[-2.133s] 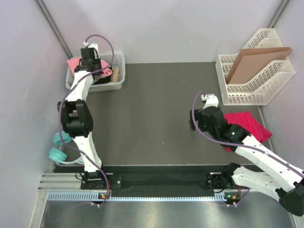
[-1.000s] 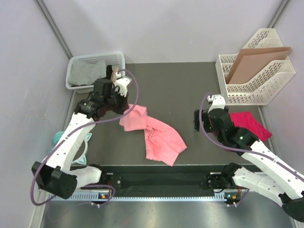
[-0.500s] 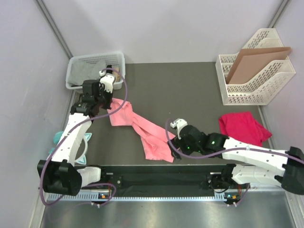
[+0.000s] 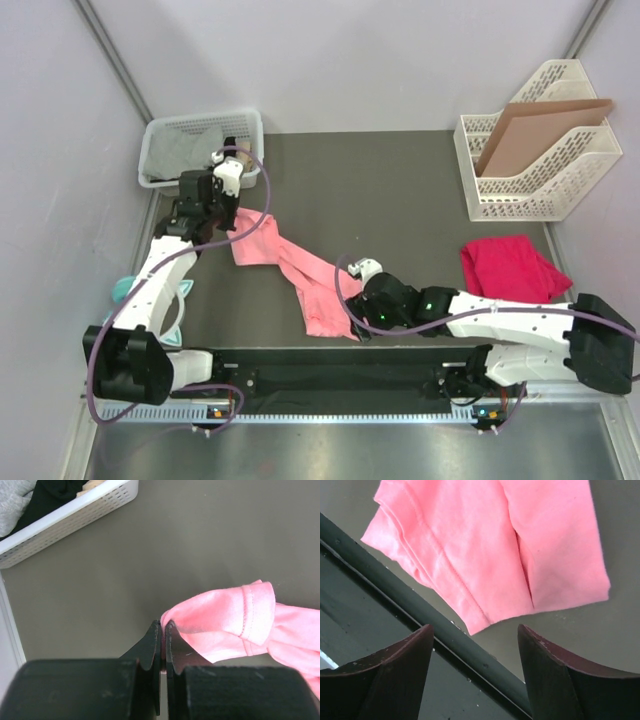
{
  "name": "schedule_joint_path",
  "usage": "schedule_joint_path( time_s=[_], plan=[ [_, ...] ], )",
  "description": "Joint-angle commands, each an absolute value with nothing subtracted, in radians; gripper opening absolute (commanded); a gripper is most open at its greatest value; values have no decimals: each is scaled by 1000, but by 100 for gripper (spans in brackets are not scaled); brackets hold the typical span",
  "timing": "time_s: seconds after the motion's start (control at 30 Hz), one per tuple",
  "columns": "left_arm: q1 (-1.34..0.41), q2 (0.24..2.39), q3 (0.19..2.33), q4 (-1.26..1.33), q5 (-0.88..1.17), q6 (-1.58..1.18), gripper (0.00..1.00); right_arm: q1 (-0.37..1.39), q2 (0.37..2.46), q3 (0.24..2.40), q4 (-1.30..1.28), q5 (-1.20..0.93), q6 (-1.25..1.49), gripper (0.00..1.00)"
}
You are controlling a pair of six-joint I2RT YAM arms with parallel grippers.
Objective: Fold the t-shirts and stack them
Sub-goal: Move the tshirt to the center of the board, then flatten the tshirt out
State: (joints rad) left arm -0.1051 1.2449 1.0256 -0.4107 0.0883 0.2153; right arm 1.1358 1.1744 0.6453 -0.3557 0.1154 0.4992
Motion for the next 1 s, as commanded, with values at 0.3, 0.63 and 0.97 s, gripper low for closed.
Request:
schedule_joint_path(
  time_s=[0.3, 0.63, 0.97],
  plan=[
    [-103, 1161, 979, -341, 83, 224, 0, 1138, 1304, 603, -215, 143, 571, 63],
    [-103, 1131, 954, -344, 83, 216, 0, 1111, 1354, 586, -134, 138, 584, 52],
    [-103, 1124, 982, -356, 74, 239, 0, 1104, 1293, 636, -223, 182, 588, 0]
  ],
)
